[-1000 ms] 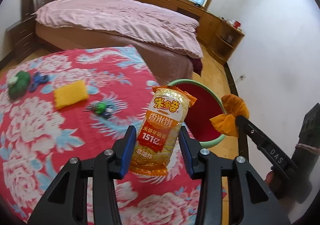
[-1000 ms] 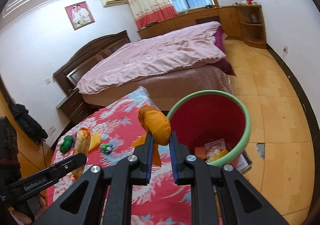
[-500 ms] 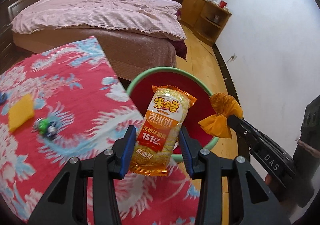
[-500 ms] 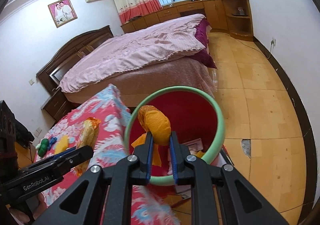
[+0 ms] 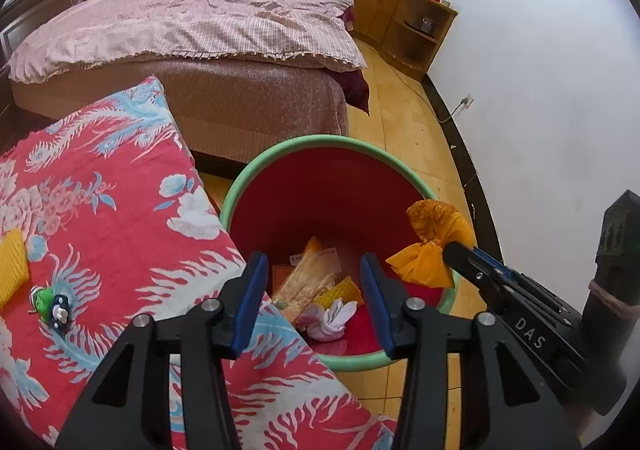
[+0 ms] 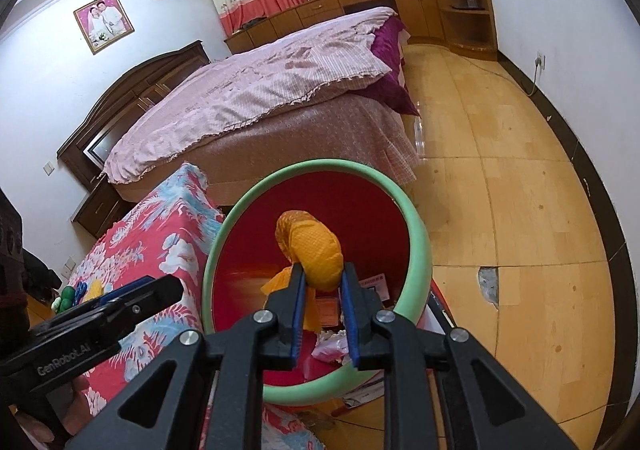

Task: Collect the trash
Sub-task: 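Open the left tool then the right tool to drop both bags into the bin, then move both open tools back over the table toward the yellow sponge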

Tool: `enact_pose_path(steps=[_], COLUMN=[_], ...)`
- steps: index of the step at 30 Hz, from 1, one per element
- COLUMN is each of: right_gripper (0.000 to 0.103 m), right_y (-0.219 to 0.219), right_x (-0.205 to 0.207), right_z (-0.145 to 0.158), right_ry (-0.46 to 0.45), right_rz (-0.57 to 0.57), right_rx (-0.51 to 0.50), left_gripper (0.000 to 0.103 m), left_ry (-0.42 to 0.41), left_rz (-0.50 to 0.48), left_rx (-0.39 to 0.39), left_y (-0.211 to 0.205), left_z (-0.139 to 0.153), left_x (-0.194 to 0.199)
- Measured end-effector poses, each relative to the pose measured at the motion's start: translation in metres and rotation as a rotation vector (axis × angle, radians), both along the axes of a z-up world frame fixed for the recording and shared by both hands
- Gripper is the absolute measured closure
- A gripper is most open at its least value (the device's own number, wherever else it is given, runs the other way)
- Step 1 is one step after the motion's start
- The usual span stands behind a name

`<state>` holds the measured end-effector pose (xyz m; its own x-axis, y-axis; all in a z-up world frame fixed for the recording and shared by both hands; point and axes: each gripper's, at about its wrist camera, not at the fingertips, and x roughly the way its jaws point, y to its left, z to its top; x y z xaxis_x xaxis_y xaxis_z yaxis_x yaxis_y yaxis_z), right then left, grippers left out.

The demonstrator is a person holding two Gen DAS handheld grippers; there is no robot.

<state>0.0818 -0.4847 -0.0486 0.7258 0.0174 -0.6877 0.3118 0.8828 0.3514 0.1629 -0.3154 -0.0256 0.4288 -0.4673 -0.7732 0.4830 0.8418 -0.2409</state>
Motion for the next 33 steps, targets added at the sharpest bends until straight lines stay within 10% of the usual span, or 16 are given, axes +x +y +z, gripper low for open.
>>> enact_pose_path(steps=[33], right_gripper=[0.04], right_y=[0.075], right_x=[-0.01], right_z=[0.044], right_ry=[-0.082], right_rz=[0.072], right_rx=[0.028], left_gripper=[0.054], left_ry=[-0.061], left_rz=[0.291], left_rx=[-0.045], left_y=[0.144], left_z=[0.039], left_x=[-0.019])
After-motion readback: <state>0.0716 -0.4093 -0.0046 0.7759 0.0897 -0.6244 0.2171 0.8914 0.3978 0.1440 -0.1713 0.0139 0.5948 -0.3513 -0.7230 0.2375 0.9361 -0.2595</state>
